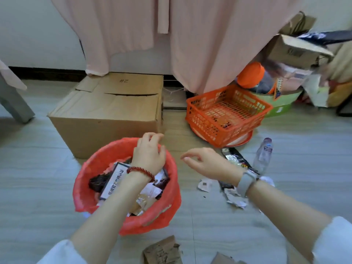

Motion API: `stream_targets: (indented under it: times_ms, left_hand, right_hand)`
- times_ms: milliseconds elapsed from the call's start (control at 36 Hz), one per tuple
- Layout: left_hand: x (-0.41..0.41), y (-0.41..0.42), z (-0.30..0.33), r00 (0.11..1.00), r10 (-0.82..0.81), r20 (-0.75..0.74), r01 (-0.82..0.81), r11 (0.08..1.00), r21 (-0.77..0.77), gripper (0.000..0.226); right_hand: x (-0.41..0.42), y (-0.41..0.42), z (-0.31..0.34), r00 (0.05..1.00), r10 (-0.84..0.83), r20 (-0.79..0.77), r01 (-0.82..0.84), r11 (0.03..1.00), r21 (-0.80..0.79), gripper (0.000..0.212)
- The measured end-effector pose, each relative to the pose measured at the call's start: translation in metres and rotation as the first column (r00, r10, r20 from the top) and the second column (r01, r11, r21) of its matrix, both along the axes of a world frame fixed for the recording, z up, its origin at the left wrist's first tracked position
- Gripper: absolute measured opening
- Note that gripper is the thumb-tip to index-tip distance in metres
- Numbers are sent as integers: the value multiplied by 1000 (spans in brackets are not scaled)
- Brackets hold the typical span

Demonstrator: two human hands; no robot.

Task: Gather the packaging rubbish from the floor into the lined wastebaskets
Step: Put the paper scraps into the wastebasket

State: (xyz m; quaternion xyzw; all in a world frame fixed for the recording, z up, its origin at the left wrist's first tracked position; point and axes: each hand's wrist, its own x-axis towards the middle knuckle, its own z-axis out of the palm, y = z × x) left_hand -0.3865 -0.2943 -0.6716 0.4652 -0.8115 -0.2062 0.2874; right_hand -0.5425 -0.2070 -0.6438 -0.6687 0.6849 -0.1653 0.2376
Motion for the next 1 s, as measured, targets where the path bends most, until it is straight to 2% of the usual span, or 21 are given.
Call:
stream_targets:
  times_ms: [167, 333, 417, 472, 556, 611, 667, 750, 833, 861, 917, 1000]
  left_hand:
    - [-117, 76, 11, 958, -284, 44, 283, 959, 29, 34]
    - [-208, 182, -36, 822, -556, 122, 540, 829, 146, 35]
    - [-234, 243, -74, 713, -673, 198, 633, 738, 233, 37]
    - [-241, 285, -101, 643, -739, 203, 670, 671, 318, 37]
    - [-242, 344, -146, 603, -785, 142, 686, 601, 409, 35]
    - [-237, 380, -171, 577, -805, 135, 688, 569, 450, 35]
    - [-229, 410, -191, 540, -827, 157, 683, 540, 492, 36]
    - [-218, 437, -212, 532, -829, 171, 669, 535, 517, 34]
    - [-213, 445, -221, 556, -807, 197, 638, 567, 521, 34]
    - [-213, 445, -222, 554, -805, 213, 632, 573, 521, 34]
    - [-214, 441, -222, 538, -804, 253, 620, 581, 528, 36]
    - [-219, 433, -221, 538, -798, 271, 609, 590, 530, 37]
  right_hand:
    - [-97, 95, 3, 976, -213, -41, 215, 975, 57, 28]
    - [-176, 228, -38, 881, -474, 7, 468, 872, 144, 24]
    - [-199, 311, -67, 807, -591, 3, 575, 786, 227, 25]
    - [-204, 369, -91, 758, -652, -23, 632, 724, 278, 24]
    - [-195, 451, -141, 706, -698, -120, 680, 620, 392, 25]
    - [-180, 496, -180, 664, -718, -207, 722, 544, 427, 34]
    - [-157, 529, -214, 665, -710, -230, 716, 520, 466, 43]
    - [-125, 556, -249, 782, -561, -270, 601, 567, 564, 56]
    - [-115, 564, -269, 765, -574, -292, 621, 540, 568, 64]
    - [-116, 563, -271, 745, -603, -286, 642, 529, 556, 62]
    - [-118, 561, -275, 717, -636, -284, 674, 530, 515, 46]
    - [-120, 557, -275, 746, -597, -296, 664, 627, 407, 25]
